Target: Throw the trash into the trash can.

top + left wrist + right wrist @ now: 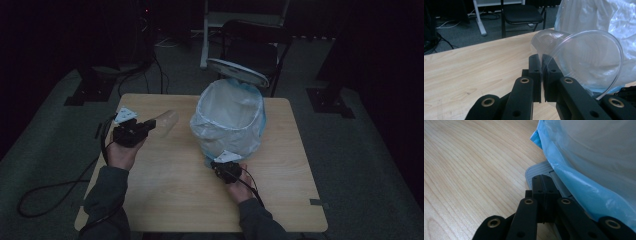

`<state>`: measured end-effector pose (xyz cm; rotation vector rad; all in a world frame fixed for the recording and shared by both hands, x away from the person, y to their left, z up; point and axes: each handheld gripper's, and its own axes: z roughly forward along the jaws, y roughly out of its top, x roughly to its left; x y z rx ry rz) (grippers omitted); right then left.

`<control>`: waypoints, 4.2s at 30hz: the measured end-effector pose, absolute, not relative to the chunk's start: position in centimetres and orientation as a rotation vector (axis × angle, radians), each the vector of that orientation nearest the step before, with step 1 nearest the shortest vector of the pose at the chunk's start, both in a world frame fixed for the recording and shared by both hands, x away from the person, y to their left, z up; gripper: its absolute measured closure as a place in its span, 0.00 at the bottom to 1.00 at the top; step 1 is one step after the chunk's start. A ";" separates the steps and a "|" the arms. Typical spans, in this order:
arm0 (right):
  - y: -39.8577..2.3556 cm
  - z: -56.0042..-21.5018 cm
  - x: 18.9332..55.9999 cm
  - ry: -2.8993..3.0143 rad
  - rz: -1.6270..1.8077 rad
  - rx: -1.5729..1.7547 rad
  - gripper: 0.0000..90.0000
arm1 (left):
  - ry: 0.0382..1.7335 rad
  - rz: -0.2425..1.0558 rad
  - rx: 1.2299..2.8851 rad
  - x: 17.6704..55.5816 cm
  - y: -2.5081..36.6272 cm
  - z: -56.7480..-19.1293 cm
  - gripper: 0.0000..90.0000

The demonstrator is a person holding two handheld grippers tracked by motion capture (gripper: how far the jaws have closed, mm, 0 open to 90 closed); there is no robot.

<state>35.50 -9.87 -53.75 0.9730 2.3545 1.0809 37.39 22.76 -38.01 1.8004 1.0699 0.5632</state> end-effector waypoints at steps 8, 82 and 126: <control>-9.9 -53.8 35.5 2.354 1.078 0.970 1.00 | 1.018 0.556 1.815 37.9 22.4 -36.5 0.97; -10.0 -53.8 35.5 2.354 1.084 0.971 1.00 | 0.804 0.438 1.852 43.2 13.4 -30.1 0.97; -10.0 -53.8 35.5 2.355 1.089 0.967 1.00 | 0.773 0.372 1.919 44.5 8.8 -31.6 0.97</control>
